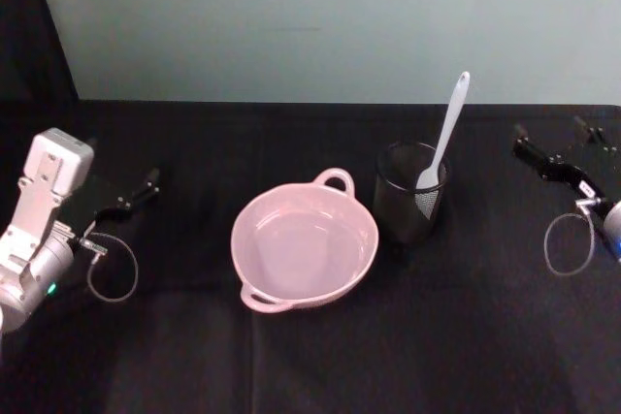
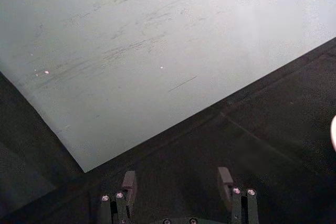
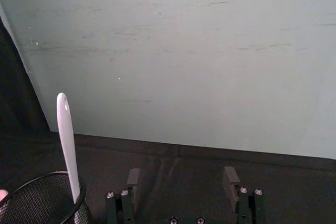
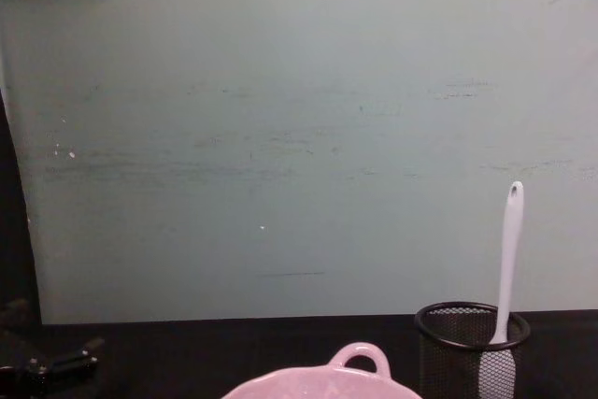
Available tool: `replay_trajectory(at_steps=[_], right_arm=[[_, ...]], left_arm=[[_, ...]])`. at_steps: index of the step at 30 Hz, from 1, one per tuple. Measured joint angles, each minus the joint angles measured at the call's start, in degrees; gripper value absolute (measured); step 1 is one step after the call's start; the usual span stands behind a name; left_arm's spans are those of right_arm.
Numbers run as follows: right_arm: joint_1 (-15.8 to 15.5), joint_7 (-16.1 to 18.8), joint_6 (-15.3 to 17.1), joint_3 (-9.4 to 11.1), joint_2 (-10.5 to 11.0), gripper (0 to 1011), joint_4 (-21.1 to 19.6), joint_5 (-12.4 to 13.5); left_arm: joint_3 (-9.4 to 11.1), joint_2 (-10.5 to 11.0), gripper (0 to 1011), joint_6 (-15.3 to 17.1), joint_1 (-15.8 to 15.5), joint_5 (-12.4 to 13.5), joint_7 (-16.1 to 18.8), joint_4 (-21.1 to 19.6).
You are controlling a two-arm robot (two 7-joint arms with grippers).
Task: Use the one hand to pick up the spoon and stir the clear water in the bowl.
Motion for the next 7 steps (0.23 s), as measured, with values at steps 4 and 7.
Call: replay_trajectory(at_steps=[4,7], right_arm=[[0.0,0.0,0.0,0.0,0.0,1003,0.0,0.0],[0.0,0.0,0.0,0.0,0.0,1003,0.0,0.0]], left_arm=[[0.0,0.0,1011,0.0,0.0,0.0,0.0,0.0],[0.0,0.0,1011,0.0,0.0,0.0,0.0,0.0]])
